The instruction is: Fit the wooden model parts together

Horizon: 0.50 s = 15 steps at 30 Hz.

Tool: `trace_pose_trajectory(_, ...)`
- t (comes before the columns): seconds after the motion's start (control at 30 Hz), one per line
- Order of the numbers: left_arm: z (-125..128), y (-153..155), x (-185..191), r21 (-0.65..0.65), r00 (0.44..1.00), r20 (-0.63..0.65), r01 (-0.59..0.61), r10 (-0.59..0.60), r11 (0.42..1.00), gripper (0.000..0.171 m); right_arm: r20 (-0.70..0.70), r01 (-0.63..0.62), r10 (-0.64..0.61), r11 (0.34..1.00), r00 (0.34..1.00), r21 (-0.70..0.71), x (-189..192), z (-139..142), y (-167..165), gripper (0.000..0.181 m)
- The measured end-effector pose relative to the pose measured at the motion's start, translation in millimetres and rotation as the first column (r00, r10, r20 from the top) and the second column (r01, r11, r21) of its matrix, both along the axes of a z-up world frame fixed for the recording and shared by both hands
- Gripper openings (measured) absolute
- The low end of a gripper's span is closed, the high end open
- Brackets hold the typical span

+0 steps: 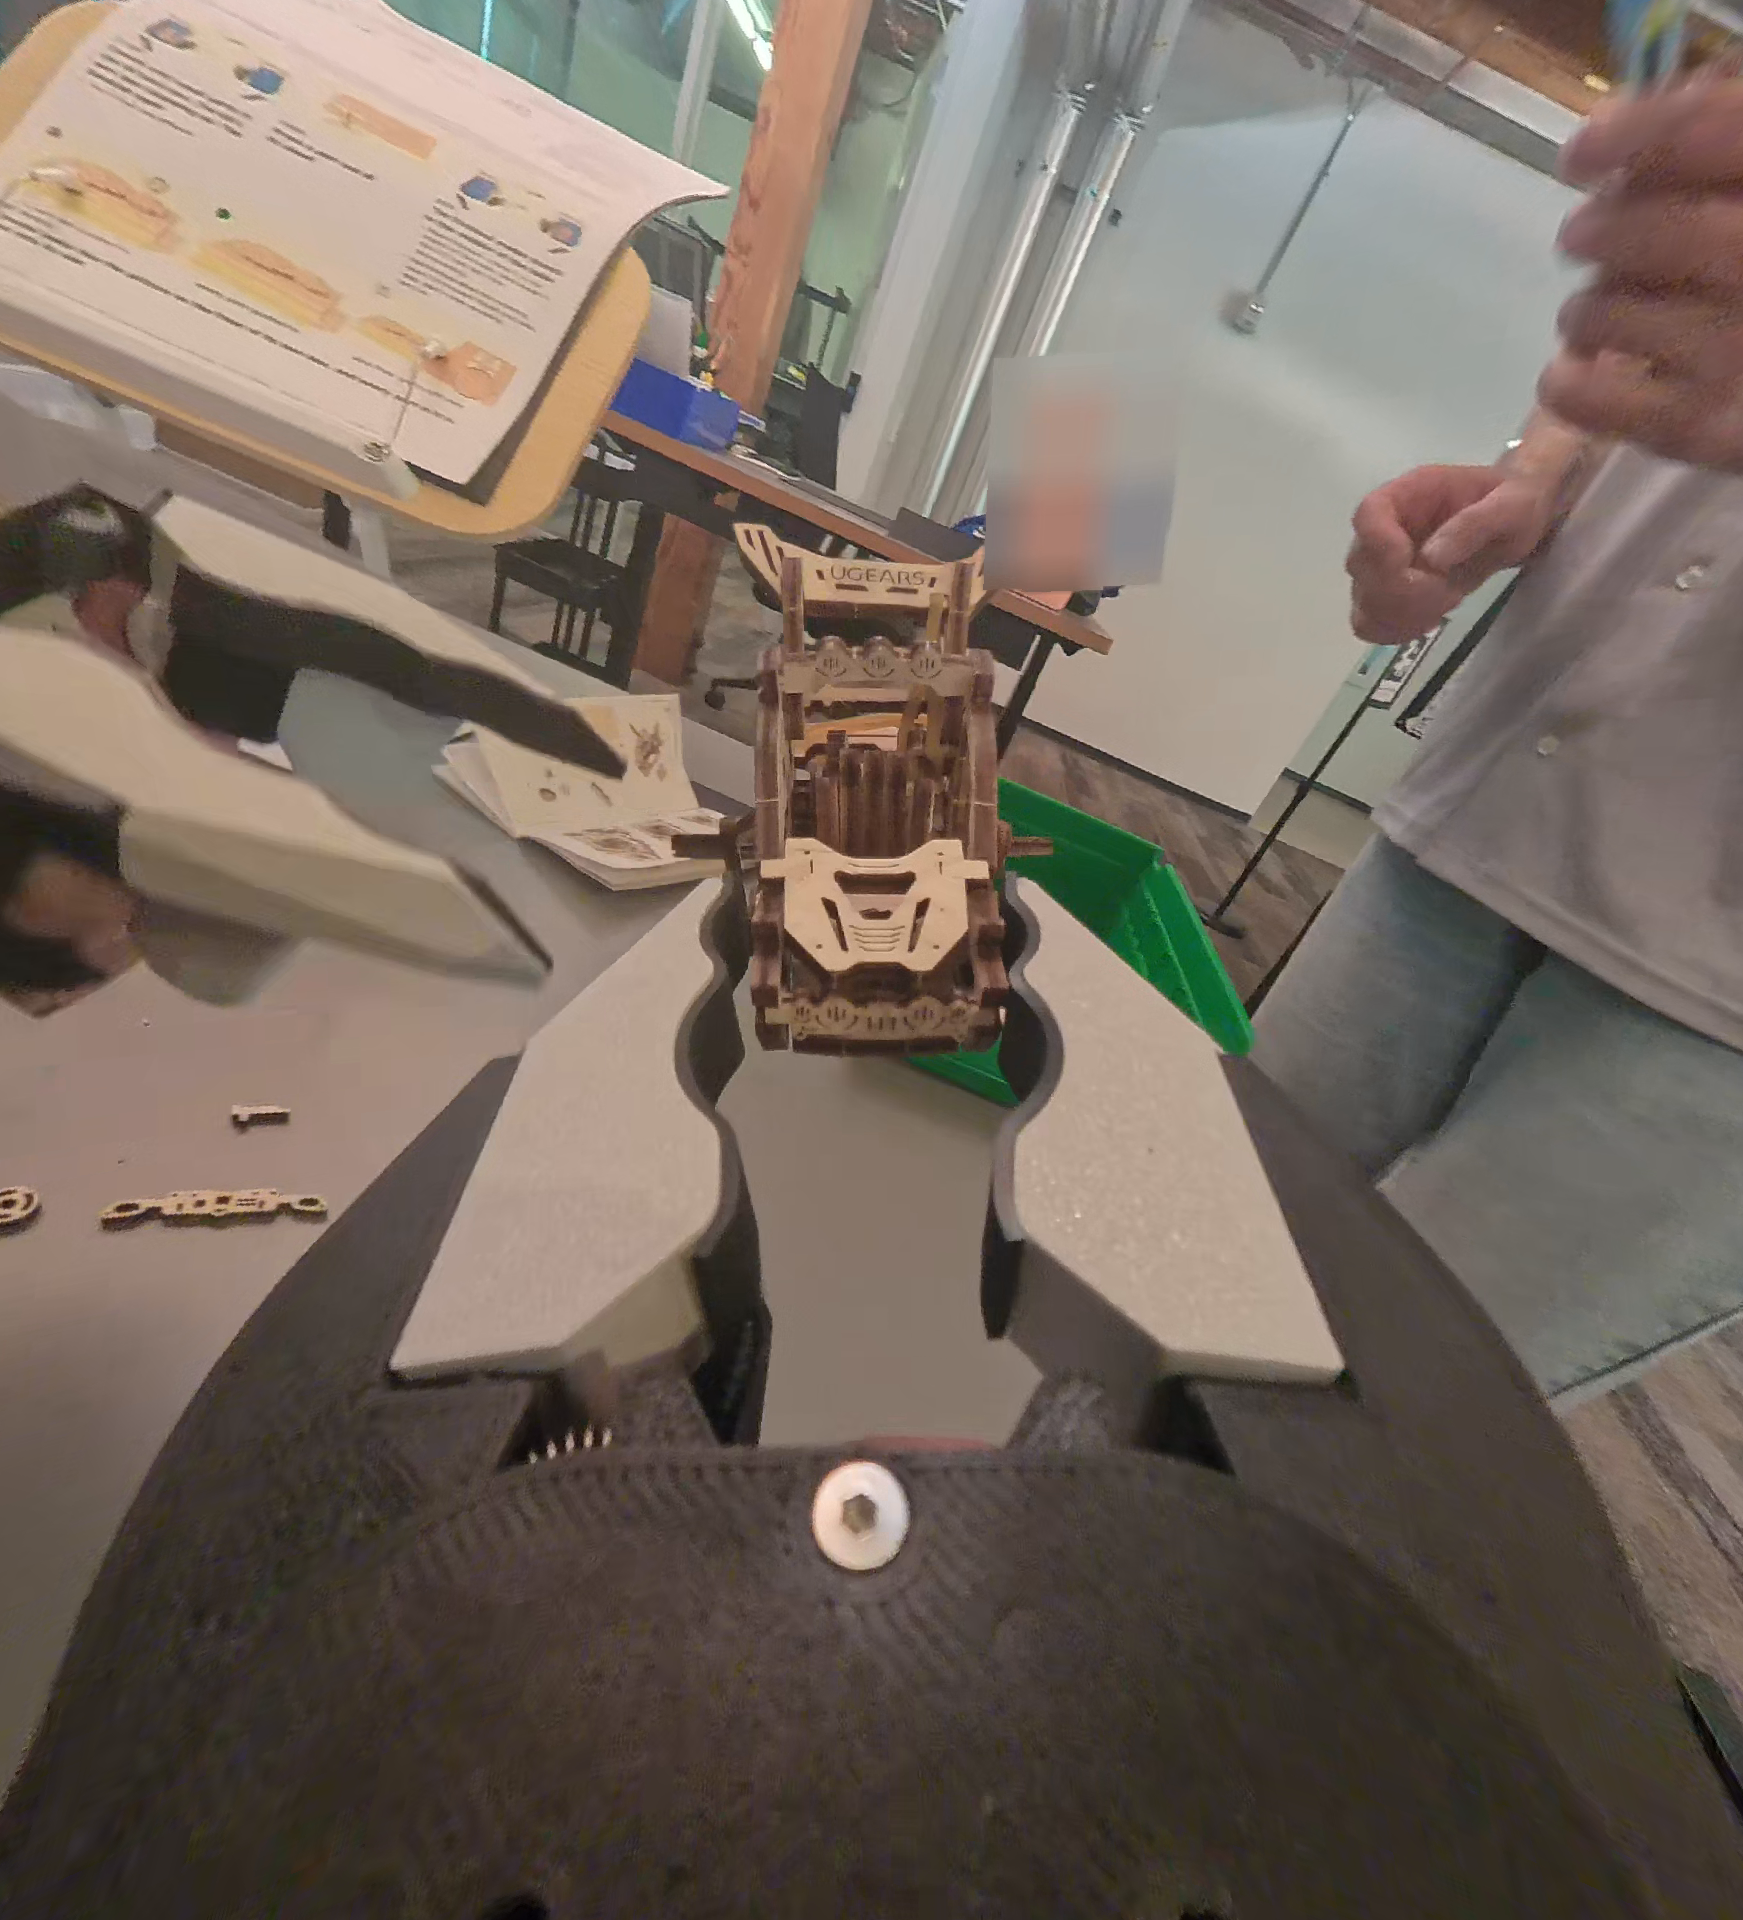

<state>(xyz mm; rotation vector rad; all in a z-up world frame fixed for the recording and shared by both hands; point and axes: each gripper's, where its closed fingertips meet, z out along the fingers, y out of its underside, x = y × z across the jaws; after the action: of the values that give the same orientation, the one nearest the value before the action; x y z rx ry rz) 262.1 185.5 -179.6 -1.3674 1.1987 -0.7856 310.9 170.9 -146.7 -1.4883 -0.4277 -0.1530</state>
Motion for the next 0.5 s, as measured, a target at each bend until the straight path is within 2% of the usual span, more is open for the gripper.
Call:
trace_pose_trajectory(0.17, 37, 4, -25, -0.144, 0.978, 0.203, 0.082, -0.052, 0.986, 0.074, 0.036, -0.045, 0.045, 0.999, 0.998, -0.005, -19, -4, 2, 0.046)
trace_pose_trajectory(0.27, 50, 2, -30, -0.217, 0.957, 0.274, 0.157, -0.095, 0.963, 0.076, 0.06, -0.074, 0.074, 0.997, 0.995, -0.01, -30, -7, 4, 0.046)
trace_pose_trajectory(0.37, 50, 0, -29, -0.282, 0.948, 0.295, 0.207, -0.121, 0.937, 0.077, 0.103, -0.094, 0.095, 0.995, 0.99, -0.015, -41, -12, 5, 0.046)
trace_pose_trajectory(0.5, 43, 1, -26, -0.302, 0.956, 0.27, 0.199, -0.117, 0.932, 0.075, 0.147, -0.123, 0.126, 0.992, 0.981, -0.03, -55, -21, 5, 0.046)
